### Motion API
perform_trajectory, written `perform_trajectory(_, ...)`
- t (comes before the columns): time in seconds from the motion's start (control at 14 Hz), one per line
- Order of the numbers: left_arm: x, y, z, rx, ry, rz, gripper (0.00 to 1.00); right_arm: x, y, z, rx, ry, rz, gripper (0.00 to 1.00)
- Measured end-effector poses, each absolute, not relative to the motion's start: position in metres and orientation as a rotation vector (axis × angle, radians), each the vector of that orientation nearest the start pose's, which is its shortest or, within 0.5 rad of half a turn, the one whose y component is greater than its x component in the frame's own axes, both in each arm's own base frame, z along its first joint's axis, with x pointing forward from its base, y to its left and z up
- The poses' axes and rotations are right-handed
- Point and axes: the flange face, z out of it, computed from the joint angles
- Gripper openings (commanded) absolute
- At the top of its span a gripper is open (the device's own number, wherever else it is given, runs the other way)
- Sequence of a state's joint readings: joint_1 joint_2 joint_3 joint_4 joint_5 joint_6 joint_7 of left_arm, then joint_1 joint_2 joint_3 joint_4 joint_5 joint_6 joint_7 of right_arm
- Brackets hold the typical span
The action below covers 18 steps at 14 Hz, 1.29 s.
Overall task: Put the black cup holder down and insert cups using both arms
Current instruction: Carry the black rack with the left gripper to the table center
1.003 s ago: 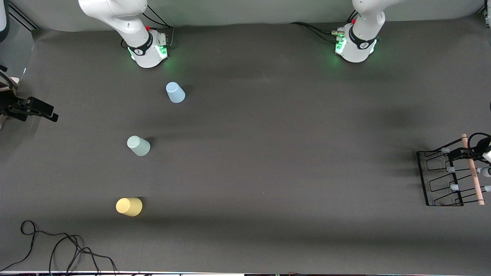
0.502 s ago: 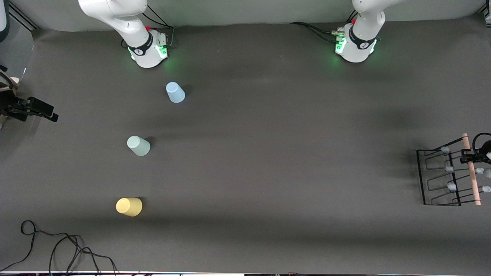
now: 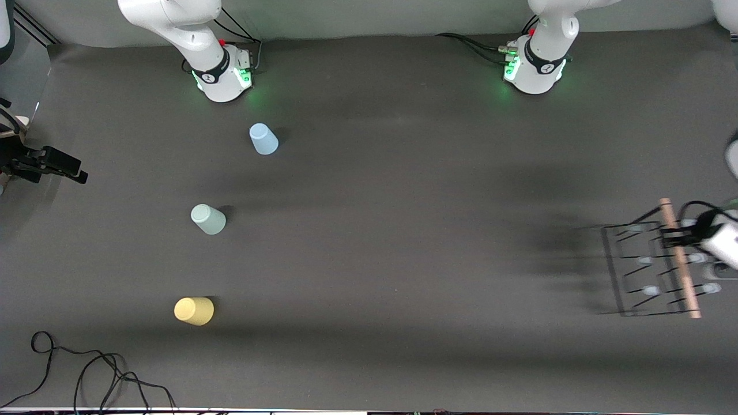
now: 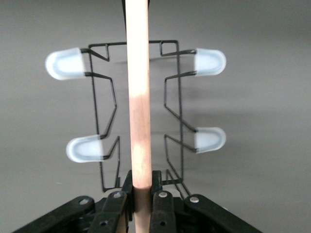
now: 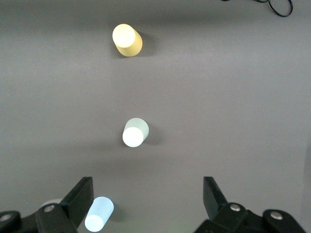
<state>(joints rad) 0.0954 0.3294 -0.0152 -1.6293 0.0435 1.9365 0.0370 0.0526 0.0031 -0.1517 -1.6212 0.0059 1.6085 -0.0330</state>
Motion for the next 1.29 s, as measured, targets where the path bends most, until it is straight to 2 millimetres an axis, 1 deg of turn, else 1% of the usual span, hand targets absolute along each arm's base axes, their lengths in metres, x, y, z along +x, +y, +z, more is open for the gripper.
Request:
perform_trajectory(0.14, 0.650, -0.027, 0.432, -3.104, -0.086, 0.022, 0.00, 0.556, -0.054, 0.601, -3.134, 0.104, 0.027, 1.00)
perform_trajectory(0.22, 0.647, -0.067, 0.431, -3.104, -0.092, 0.020, 0.00, 0.556, -0.054, 0.601, -3.134, 0.104, 0.028, 1.00)
perform_trajectory(0.29, 0.641, -0.103, 0.430, -3.103, -0.084, 0.021, 0.00, 0.556, -0.054, 0.600, -3.134, 0.104, 0.028, 1.00)
perform_trajectory(0.43, 0.627, -0.169, 0.429, -3.103, -0.057, 0.020, 0.00, 0.556, -0.054, 0.600, -3.134, 0.104, 0.028, 1.00)
perform_trajectory(0.5, 0.617, -0.203, 0.429, -3.103, -0.054, 0.017, 0.00, 0.556, -0.054, 0.600, -3.134, 0.104, 0.028, 1.00)
perform_trajectory(0.65, 0.590, -0.276, 0.430, -3.113, -0.102, -0.022, 0.00, 0.556, -0.054, 0.600, -3.134, 0.104, 0.029, 1.00)
perform_trajectory(0.79, 0.560, -0.346, 0.435, -3.144, -0.191, -0.101, 0.00, 0.556, -0.054, 0.600, -3.134, 0.104, 0.029, 1.00)
perform_trajectory(0.86, 0.541, -0.381, 0.434, -3.159, -0.232, -0.128, 0.00, 0.556, -0.054, 0.600, -3.134, 0.104, 0.029, 1.00)
perform_trajectory(0.93, 0.522, -0.413, 0.431, -3.169, -0.254, -0.137, 0.00, 0.556, -0.054, 0.600, -3.134, 0.104, 0.029, 1.00)
perform_trajectory(1.08, 0.491, -0.463, 0.425, -3.185, -0.261, -0.145, 0.00, 0.556, -0.054, 0.600, -3.134, 0.104, 0.030, 1.00)
perform_trajectory(1.15, 0.480, -0.482, 0.424, -3.194, -0.246, -0.148, 0.00, 0.556, -0.054, 0.600, -3.134, 0.104, 0.031, 1.00)
perform_trajectory(1.29, 0.460, -0.512, 0.416, -3.199, -0.205, -0.141, 0.00, 0.556, -0.054, 0.599, -3.134, 0.103, 0.032, 1.00)
